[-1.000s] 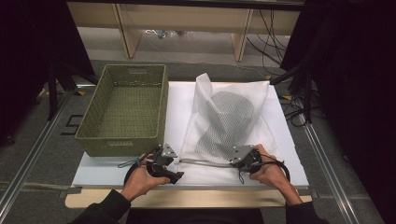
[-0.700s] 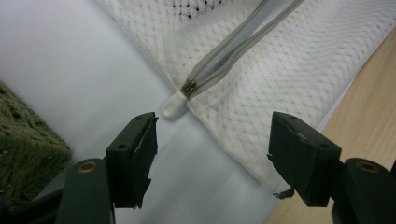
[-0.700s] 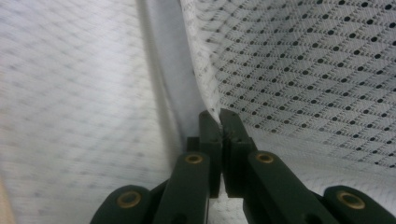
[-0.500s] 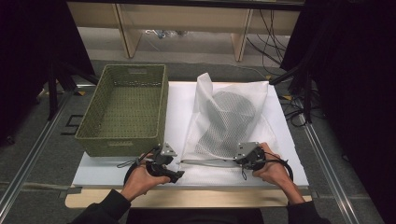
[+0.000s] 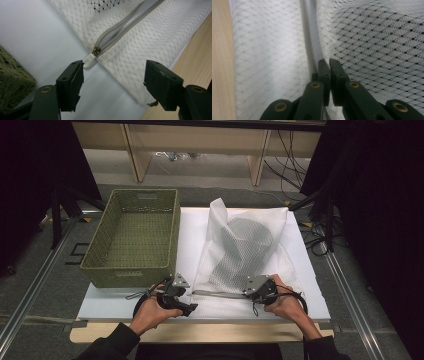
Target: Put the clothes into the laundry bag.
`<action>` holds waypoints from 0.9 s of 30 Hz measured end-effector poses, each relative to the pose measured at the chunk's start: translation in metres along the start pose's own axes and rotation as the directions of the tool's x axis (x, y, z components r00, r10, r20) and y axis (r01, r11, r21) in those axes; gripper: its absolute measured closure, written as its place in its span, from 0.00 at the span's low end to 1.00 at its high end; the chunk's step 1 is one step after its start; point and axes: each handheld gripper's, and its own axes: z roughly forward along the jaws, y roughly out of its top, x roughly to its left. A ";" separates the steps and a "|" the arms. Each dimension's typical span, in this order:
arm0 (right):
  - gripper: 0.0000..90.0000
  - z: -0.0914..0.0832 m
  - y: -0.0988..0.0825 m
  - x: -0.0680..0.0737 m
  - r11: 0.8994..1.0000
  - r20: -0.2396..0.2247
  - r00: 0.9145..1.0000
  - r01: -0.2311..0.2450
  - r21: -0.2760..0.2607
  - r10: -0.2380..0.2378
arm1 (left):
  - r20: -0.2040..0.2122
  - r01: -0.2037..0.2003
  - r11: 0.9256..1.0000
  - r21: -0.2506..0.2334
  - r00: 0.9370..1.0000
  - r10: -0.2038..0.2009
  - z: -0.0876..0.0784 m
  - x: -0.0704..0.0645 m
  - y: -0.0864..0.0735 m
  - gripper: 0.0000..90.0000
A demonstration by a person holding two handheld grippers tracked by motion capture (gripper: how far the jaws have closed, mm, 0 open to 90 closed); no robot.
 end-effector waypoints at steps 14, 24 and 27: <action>0.92 0.000 -0.003 -0.003 0.999 -0.024 0.999 -0.030 -0.017 0.030 | 0.005 0.009 1.000 -0.024 1.000 -0.009 -0.002 -0.001 0.001 0.34; 0.53 -0.024 -0.002 -0.011 0.963 -0.006 0.978 -0.205 -0.174 0.207 | 0.024 0.025 0.995 -0.092 0.999 -0.023 -0.007 0.001 0.002 0.31; 0.50 -0.032 -0.002 -0.015 0.947 -0.016 0.970 -0.240 -0.214 0.242 | 0.030 0.049 0.993 -0.104 0.998 -0.046 -0.010 0.001 0.003 0.30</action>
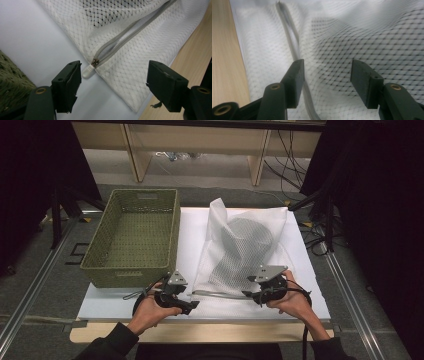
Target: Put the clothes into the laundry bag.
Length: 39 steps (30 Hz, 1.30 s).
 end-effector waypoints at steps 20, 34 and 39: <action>0.41 -0.014 -0.019 -0.023 0.971 0.098 0.967 -0.229 -0.073 0.235 | 0.007 0.016 0.998 -0.062 1.000 -0.016 -0.015 0.006 -0.002 0.19; 0.39 -0.020 -0.027 -0.021 0.961 0.084 0.960 -0.260 -0.094 0.268 | -0.010 0.011 0.996 -0.088 1.000 -0.012 -0.028 0.007 -0.012 0.19; 0.38 -0.023 -0.030 -0.019 0.955 0.093 0.955 -0.270 -0.122 0.282 | -0.011 0.009 0.996 -0.087 1.000 -0.010 -0.028 0.005 -0.014 0.19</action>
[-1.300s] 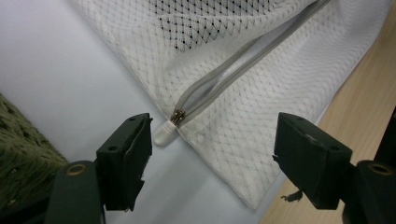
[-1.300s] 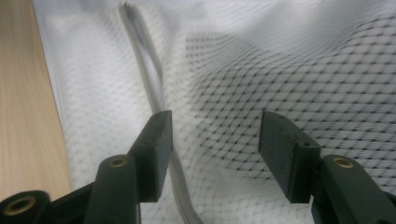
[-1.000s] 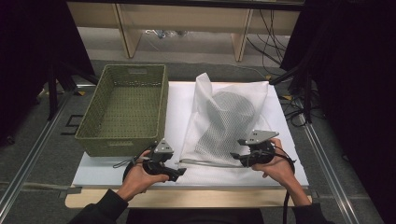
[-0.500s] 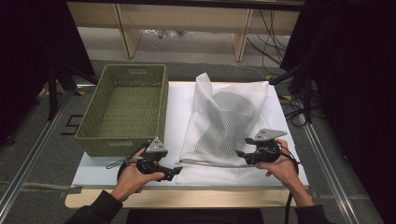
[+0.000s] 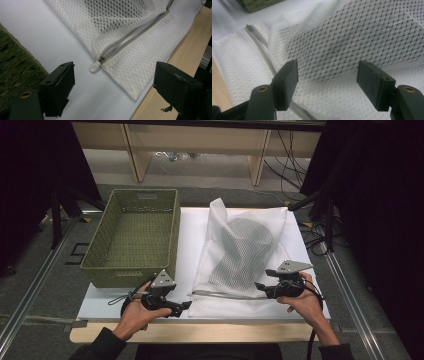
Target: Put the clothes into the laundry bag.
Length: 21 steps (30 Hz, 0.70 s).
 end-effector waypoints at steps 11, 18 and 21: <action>0.36 -0.008 -0.013 0.002 1.000 -0.004 1.000 -0.004 0.004 0.004 | 0.009 -0.006 1.000 -0.004 1.000 0.006 -0.002 -0.003 -0.003 0.19; 0.34 -0.012 -0.017 0.008 1.000 0.003 1.000 -0.023 -0.006 0.023 | 0.016 -0.021 1.000 0.004 1.000 0.021 -0.001 -0.006 -0.006 0.19; 0.33 -0.014 -0.019 0.009 1.000 0.014 1.000 0.000 -0.008 0.001 | 0.006 -0.014 1.000 0.006 1.000 0.014 0.000 -0.007 -0.008 0.19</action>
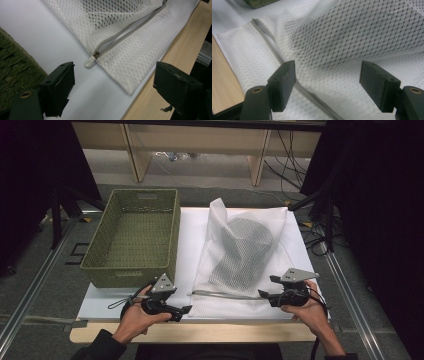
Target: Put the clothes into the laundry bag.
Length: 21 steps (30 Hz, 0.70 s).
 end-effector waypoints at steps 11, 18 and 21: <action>0.32 -0.003 -0.013 0.009 0.999 0.000 1.000 0.008 0.033 -0.008 | 0.000 -0.006 1.000 0.011 1.000 0.006 -0.003 -0.001 -0.004 0.19; 0.31 -0.007 -0.020 0.011 0.999 -0.005 1.000 0.005 0.045 -0.005 | -0.006 -0.008 1.000 0.009 1.000 0.008 -0.005 -0.003 -0.004 0.19; 0.31 -0.010 -0.022 0.015 0.999 -0.002 1.000 -0.013 0.046 0.013 | -0.009 -0.019 1.000 -0.003 1.000 0.019 -0.008 -0.003 -0.003 0.19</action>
